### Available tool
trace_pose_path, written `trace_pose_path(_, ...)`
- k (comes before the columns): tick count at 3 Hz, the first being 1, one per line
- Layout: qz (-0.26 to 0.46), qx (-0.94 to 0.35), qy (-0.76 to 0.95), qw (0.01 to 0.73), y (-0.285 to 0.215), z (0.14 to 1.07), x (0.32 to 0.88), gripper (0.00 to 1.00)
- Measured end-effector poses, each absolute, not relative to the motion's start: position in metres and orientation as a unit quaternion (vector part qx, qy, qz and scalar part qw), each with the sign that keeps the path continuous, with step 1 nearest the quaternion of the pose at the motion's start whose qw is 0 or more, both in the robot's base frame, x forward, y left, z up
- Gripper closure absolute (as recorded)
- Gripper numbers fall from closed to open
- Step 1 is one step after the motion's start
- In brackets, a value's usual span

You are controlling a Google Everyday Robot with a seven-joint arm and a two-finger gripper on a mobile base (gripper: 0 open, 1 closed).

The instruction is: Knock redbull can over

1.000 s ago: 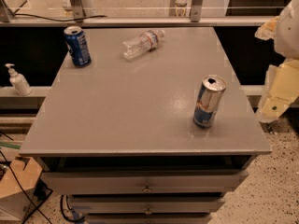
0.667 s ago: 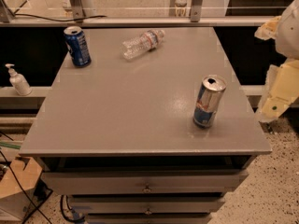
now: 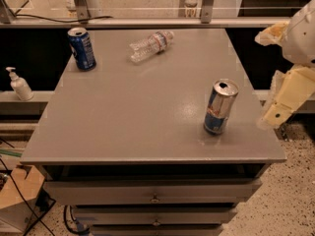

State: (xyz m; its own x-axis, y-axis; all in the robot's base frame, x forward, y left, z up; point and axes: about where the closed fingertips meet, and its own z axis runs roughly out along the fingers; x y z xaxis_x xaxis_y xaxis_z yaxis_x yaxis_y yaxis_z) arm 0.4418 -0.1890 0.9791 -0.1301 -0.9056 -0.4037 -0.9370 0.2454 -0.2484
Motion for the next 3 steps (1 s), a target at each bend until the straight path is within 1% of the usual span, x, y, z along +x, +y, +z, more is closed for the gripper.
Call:
trace_pose_path(1,0.036,-0.61,0.755,0.239,-0.188,0.968,0.445,0.0)
trace_pose_path(3,0.093,-0.61,0.737,0.276,-0.163,0.927,0.465,0.0)
